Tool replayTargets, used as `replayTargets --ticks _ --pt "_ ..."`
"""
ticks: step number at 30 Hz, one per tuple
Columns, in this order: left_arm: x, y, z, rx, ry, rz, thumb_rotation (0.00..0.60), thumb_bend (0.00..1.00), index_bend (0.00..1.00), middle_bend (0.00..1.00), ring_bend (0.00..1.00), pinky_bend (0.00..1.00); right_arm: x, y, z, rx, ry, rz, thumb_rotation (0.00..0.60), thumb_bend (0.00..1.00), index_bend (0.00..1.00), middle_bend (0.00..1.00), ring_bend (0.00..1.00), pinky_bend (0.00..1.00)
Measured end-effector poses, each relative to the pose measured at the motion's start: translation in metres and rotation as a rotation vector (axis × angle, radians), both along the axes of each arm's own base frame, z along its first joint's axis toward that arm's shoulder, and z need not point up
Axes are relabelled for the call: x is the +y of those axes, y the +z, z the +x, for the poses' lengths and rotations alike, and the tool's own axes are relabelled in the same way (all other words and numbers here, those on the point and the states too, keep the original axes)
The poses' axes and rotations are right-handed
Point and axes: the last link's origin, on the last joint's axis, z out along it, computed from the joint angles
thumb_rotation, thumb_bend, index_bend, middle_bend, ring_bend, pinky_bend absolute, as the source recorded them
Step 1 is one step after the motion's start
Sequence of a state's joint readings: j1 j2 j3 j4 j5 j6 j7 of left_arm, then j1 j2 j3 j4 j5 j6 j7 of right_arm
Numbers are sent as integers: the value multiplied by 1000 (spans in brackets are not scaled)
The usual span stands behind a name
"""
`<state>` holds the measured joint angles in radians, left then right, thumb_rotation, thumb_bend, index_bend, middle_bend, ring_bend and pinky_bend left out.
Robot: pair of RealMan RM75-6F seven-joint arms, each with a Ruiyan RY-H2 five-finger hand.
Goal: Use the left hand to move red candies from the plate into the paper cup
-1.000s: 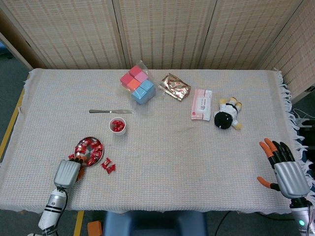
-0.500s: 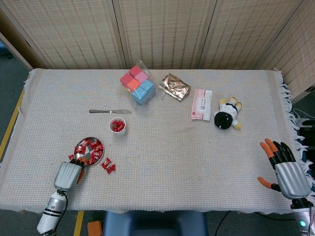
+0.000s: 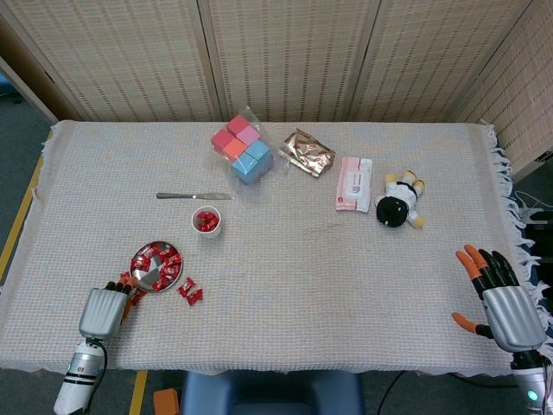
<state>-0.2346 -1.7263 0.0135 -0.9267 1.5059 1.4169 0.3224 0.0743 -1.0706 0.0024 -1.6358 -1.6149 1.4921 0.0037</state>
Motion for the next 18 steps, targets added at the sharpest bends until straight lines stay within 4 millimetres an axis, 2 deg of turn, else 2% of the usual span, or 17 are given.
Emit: replayTargets --ticks 5,18 --pt "3 -5 5 -21 12 -56 600 394 126 313 496 1000 0 0 0 -2 2 -5 600 41 0 0 0 0" --pt "22 -20 31 -34 -50 -118 600 396 103 302 489 1000 -2 0 -1 -1 -6 -7 600 41 0 0 0 0"
